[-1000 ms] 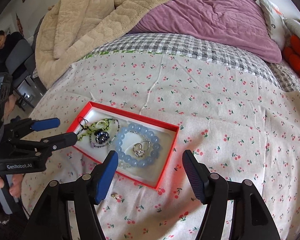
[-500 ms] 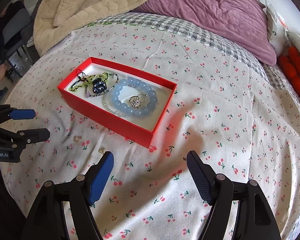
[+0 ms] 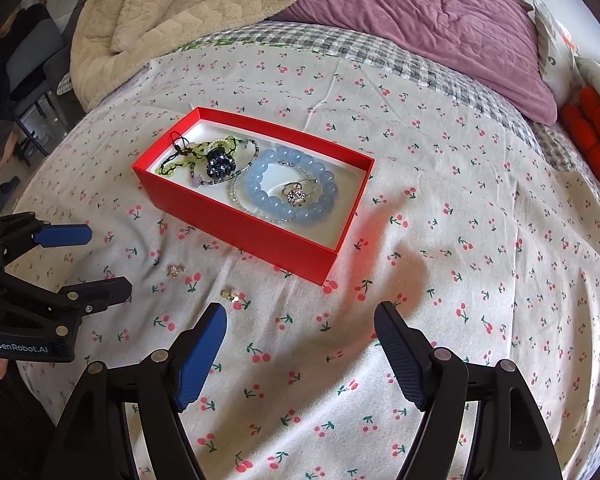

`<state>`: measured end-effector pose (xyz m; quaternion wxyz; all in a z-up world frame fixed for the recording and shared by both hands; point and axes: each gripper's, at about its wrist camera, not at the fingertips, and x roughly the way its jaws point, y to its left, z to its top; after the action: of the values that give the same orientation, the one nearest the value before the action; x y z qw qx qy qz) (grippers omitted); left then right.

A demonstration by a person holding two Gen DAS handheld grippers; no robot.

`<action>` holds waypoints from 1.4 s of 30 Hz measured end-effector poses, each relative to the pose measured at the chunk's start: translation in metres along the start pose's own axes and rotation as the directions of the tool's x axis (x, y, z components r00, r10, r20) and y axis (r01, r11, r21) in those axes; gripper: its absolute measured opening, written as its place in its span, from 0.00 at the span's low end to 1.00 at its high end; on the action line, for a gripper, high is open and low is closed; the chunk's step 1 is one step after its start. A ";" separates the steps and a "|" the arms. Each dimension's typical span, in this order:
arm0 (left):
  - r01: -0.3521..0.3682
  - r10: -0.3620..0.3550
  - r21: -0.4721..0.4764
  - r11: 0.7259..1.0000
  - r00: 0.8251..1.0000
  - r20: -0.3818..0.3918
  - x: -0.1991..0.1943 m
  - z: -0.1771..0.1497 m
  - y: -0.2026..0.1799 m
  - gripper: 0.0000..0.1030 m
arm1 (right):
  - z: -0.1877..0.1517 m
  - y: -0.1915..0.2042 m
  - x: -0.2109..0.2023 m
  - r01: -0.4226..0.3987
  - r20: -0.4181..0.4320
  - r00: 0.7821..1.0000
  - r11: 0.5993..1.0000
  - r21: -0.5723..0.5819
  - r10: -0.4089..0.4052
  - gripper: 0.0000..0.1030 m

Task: Organize jewelry
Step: 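Move both grippers back toward the gold earrings on the sheet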

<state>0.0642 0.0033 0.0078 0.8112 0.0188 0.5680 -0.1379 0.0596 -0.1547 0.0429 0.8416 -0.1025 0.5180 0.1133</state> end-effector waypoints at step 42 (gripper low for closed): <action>0.119 -0.129 0.166 0.979 0.990 0.050 0.039 0.002 -0.021 0.23 | -0.025 0.017 0.037 -0.039 -0.076 0.997 0.996 -0.086 0.032 0.76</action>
<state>0.0729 -0.0252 -0.0248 0.8134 0.0453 0.5302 -0.2348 0.0495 -0.1428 -0.0026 0.8142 -0.1345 0.5453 0.1469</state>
